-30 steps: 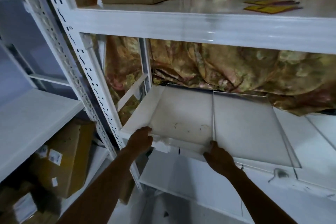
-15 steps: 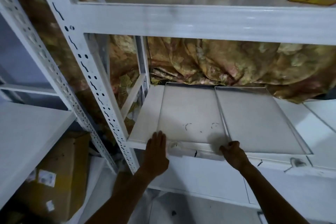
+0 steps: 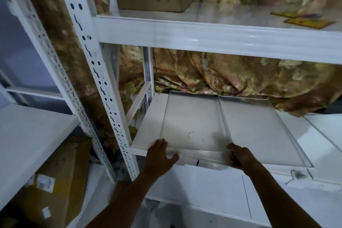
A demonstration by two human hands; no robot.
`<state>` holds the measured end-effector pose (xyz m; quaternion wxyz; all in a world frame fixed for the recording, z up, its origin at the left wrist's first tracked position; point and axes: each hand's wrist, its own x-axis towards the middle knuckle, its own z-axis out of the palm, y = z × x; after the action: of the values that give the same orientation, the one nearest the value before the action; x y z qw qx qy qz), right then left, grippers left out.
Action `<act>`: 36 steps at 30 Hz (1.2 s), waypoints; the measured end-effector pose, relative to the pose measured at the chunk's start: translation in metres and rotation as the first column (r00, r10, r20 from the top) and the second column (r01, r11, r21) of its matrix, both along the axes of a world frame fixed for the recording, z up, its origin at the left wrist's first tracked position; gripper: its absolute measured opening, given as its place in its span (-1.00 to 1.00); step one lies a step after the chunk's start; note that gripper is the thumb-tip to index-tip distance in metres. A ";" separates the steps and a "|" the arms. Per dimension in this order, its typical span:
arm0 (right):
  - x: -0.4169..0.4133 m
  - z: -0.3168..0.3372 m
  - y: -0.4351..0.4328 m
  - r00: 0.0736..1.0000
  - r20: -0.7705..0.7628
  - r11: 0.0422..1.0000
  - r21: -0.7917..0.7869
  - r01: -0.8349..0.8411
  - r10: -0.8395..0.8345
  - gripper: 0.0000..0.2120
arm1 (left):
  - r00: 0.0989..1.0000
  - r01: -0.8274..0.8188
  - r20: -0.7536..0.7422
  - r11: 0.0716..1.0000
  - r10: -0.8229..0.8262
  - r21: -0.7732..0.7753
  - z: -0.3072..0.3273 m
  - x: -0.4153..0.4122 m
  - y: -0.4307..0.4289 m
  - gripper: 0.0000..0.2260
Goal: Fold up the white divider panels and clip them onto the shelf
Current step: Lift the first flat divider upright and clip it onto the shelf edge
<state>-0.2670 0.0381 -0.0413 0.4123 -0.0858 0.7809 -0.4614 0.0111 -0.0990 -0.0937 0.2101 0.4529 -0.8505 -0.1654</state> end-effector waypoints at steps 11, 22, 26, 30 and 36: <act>0.010 0.010 -0.017 0.994 -0.099 0.999 -0.020 -0.050 0.048 -0.83 | 0.999 -0.029 0.024 0.992 0.026 0.124 0.012 -0.004 0.002 -0.27; 0.042 0.066 -0.024 0.974 -0.160 0.947 -0.253 -0.196 0.158 -0.90 | 0.982 -0.157 0.141 0.962 0.127 0.226 0.046 -0.024 -0.001 -0.37; 0.064 0.105 -0.039 0.926 -0.301 0.896 -0.308 -0.319 0.226 -0.84 | 0.980 -0.150 0.169 0.957 0.110 0.249 0.066 -0.038 -0.011 -0.52; 0.079 0.138 -0.056 0.804 -0.509 0.845 -0.242 -0.477 0.308 -0.76 | 0.985 -0.077 0.169 0.967 0.037 0.241 0.089 -0.050 -0.016 -0.56; 0.100 0.175 -0.082 0.621 -0.621 0.761 -0.059 -0.646 0.479 -0.55 | 0.978 0.001 0.198 0.956 -0.062 0.293 0.132 -0.055 -0.022 -0.61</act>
<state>-0.1666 -0.0443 0.1339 0.2666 -0.5189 0.7265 -0.3631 -0.0436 -0.1207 0.0380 0.0494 0.4799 -0.8411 -0.2446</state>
